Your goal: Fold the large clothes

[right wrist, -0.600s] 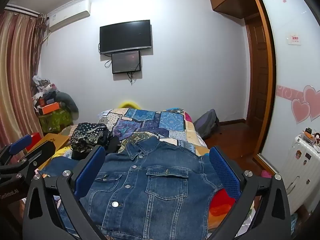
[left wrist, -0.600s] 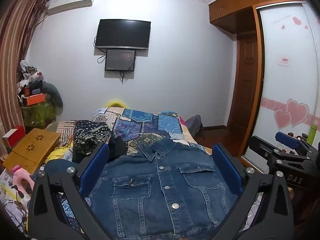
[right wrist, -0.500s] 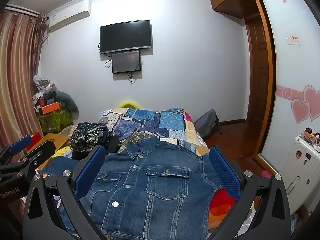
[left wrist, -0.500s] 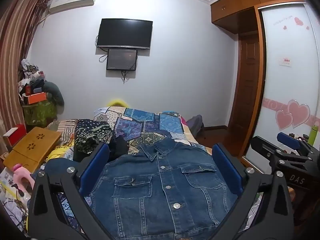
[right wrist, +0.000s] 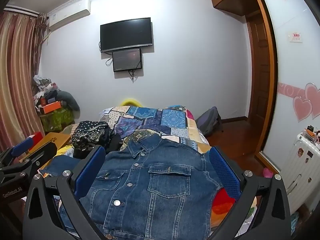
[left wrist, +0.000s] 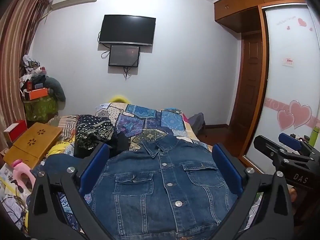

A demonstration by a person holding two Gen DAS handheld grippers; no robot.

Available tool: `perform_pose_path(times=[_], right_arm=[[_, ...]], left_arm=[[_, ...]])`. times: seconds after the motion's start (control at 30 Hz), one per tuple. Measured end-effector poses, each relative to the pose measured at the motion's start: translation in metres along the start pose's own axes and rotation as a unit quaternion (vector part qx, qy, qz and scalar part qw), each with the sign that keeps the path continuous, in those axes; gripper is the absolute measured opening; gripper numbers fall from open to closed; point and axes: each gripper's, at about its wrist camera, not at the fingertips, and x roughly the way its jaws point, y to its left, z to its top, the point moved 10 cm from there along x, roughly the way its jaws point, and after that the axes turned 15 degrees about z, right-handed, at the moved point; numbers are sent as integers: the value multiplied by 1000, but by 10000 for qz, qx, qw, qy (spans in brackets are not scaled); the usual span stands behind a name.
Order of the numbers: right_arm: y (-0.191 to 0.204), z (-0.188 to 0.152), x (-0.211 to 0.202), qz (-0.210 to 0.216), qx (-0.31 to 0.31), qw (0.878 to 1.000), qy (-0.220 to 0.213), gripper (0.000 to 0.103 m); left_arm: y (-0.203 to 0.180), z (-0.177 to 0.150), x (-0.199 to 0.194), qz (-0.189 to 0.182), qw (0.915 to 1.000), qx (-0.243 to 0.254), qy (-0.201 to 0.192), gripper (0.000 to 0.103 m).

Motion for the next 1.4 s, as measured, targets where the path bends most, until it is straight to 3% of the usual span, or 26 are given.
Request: perform_pose_path(times=[1.4], right_arm=[[-5,-7,14,-15,52,9997,259,103]], left_arm=[[10,-5,20,123,9991,-137,372,103]])
